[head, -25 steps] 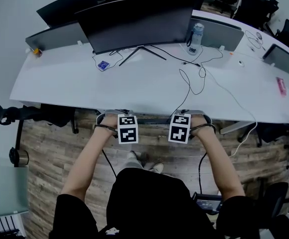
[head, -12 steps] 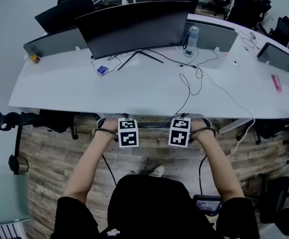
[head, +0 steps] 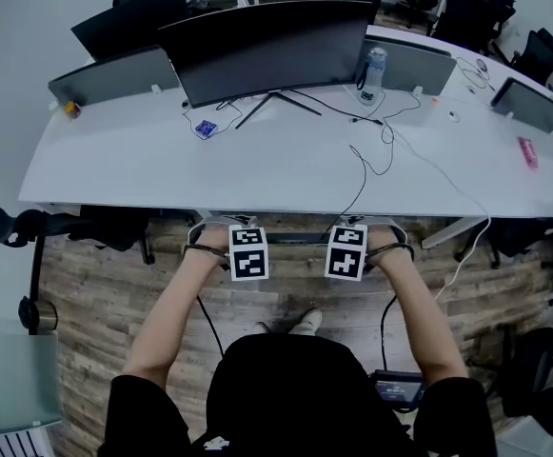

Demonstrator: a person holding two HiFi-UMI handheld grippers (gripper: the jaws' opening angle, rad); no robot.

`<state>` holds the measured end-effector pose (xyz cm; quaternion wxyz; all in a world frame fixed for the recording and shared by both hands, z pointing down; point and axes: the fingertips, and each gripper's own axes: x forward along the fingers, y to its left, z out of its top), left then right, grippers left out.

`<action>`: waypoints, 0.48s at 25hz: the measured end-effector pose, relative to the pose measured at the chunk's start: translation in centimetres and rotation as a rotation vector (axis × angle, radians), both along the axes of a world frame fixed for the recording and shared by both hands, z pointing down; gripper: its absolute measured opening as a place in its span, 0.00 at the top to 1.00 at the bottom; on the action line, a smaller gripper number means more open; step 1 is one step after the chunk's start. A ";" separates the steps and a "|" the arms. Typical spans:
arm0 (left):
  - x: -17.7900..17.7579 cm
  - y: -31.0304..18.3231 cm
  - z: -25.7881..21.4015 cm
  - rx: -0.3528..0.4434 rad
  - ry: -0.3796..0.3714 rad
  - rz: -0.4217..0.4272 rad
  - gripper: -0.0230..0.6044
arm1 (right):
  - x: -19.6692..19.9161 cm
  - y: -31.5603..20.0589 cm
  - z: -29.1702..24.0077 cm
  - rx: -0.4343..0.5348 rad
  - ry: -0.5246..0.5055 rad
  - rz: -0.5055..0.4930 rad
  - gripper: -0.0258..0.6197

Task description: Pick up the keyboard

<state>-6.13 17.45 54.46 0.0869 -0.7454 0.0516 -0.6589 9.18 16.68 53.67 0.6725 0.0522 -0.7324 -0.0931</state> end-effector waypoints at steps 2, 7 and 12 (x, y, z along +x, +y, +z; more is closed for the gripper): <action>-0.8 0.4 -0.2 0.001 -0.003 0.003 0.83 | -0.8 0.5 -0.2 0.001 -0.003 0.004 0.85; -2.4 1.3 -0.6 0.005 -0.002 0.016 0.83 | -2.5 1.7 -0.6 0.003 -0.007 0.020 0.85; -3.6 2.0 -0.6 0.007 0.006 0.031 0.83 | -3.6 2.6 -0.8 0.006 0.002 0.035 0.85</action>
